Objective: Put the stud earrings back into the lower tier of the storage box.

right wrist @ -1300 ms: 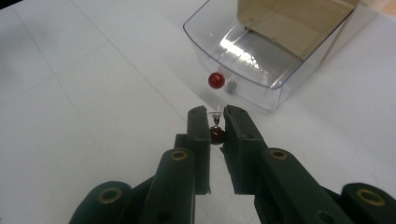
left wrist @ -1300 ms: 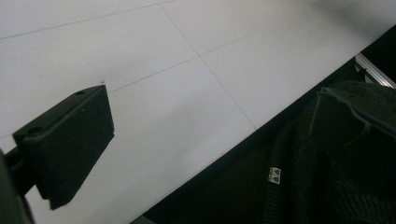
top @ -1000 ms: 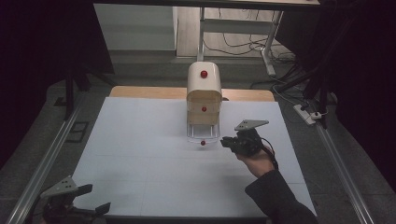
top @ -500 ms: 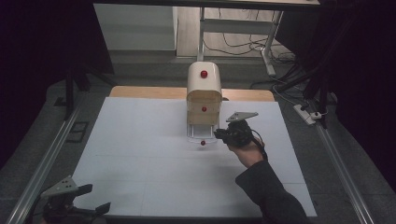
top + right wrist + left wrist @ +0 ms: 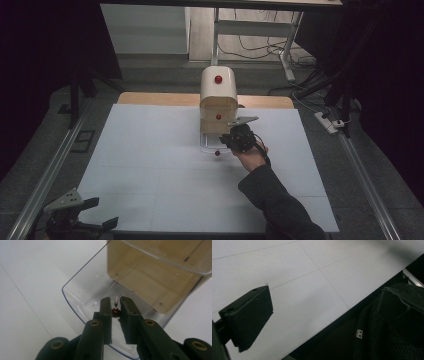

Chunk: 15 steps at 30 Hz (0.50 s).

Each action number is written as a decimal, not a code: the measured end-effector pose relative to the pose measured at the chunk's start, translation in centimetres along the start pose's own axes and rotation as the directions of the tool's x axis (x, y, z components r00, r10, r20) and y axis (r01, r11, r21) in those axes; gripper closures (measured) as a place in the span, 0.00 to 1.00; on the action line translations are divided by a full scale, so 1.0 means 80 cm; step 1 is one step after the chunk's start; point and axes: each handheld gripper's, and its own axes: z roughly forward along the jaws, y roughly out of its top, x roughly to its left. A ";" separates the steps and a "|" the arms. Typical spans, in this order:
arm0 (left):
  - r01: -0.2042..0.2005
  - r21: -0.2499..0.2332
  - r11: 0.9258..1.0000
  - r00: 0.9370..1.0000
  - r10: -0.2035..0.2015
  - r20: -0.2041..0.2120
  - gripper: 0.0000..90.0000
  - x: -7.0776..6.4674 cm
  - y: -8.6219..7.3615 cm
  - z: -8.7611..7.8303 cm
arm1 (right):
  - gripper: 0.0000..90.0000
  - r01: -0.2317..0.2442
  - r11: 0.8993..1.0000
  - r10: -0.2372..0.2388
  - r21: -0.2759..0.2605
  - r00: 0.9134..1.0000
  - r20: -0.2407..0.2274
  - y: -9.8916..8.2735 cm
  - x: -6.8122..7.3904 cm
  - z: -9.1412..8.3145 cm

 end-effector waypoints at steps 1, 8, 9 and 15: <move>0.000 0.000 1.000 1.000 0.000 0.000 0.00 0.000 0.000 0.000 | 0.81 -0.005 1.000 0.005 -0.001 1.000 0.003 -0.001 0.001 0.002; 0.000 -0.003 1.000 1.000 0.000 0.002 0.00 0.000 0.000 0.000 | 0.69 -0.015 1.000 0.015 -0.024 1.000 -0.015 0.002 0.002 -0.007; 0.000 -0.003 1.000 1.000 0.000 0.002 0.00 0.000 0.000 0.000 | 0.67 -0.019 1.000 0.018 -0.025 1.000 -0.020 0.001 0.003 -0.008; -0.009 -0.004 1.000 1.000 0.009 0.003 0.01 -0.001 0.000 -0.001 | 0.57 -0.024 1.000 0.024 -0.005 0.999 -0.027 -0.002 0.007 -0.010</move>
